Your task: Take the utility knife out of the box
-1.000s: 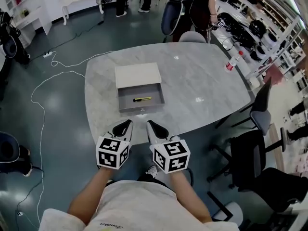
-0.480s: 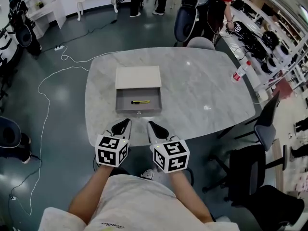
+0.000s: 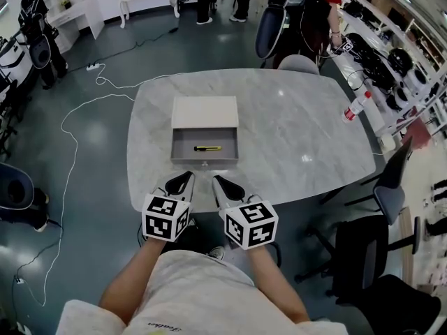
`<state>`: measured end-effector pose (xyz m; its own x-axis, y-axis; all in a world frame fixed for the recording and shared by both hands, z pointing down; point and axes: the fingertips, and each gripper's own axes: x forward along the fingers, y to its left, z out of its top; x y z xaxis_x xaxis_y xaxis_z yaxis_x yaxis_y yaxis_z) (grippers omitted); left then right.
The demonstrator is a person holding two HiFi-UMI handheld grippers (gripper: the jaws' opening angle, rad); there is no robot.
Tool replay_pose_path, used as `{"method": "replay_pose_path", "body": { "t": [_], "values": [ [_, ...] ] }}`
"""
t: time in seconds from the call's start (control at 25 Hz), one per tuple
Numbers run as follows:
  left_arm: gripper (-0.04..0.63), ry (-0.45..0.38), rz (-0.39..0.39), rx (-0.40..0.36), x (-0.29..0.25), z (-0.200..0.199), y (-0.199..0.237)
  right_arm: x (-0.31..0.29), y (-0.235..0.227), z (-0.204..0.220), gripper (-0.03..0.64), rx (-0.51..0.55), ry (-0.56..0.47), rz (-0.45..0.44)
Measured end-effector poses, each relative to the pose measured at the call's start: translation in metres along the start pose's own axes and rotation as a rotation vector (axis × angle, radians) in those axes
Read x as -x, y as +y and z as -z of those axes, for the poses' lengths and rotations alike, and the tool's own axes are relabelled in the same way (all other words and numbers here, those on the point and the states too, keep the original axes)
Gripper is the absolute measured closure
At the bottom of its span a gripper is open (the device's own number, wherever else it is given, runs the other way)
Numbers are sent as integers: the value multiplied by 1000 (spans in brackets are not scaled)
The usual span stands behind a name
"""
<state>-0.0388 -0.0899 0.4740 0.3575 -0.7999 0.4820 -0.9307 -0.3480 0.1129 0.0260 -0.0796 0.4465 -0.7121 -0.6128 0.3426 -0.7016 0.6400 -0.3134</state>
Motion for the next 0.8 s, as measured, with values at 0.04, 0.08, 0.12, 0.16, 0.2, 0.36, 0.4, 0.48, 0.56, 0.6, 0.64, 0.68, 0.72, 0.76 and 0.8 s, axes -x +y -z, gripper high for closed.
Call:
{"method": "replay_pose_path", "body": {
  "t": [0.04,0.08,0.12,0.16,0.2,0.36,0.4,0.48,0.56,0.6,0.64,0.68,0.72,0.76,0.8],
  "values": [
    [577,2,1,-5,-2,-1,0,0,-2,-1,612,0,-4,3],
    [577,4,2,-11,-5,-1,0,-1,-5,-2,612,1,-7,9],
    [577,6,3,-18,-8,-2,1,-3,-8,-3,612,3,-9,15],
    [577,8,4,-25,-11,-3,2,-5,-12,-4,612,6,-7,22],
    [577,10,3,-32,-15,-4,4,-8,-16,-4,612,11,-2,28],
    [577,26,-2,-57,-29,-8,16,-21,-27,-6,612,24,27,48],
    [577,33,-3,-62,-33,-9,20,-25,-29,-7,612,24,31,48],
    [577,51,-5,-74,-42,-10,27,-33,-33,-9,612,27,44,45],
    [577,79,-4,-97,-53,-10,33,-40,-39,-11,612,31,57,44],
    [577,95,2,-111,-58,-9,35,-44,-41,-12,612,31,62,43],
    [577,109,11,-127,-63,-8,37,-48,-43,-13,612,32,66,42],
    [577,122,21,-143,-68,-8,39,-51,-44,-15,612,35,69,42],
    [577,134,32,-159,-73,-8,41,-55,-47,-17,612,37,71,43],
    [577,146,45,-175,-79,-8,42,-59,-49,-18,612,39,73,44],
    [577,159,58,-189,-84,-8,43,-62,-52,-19,612,39,76,47]
  ]
}}
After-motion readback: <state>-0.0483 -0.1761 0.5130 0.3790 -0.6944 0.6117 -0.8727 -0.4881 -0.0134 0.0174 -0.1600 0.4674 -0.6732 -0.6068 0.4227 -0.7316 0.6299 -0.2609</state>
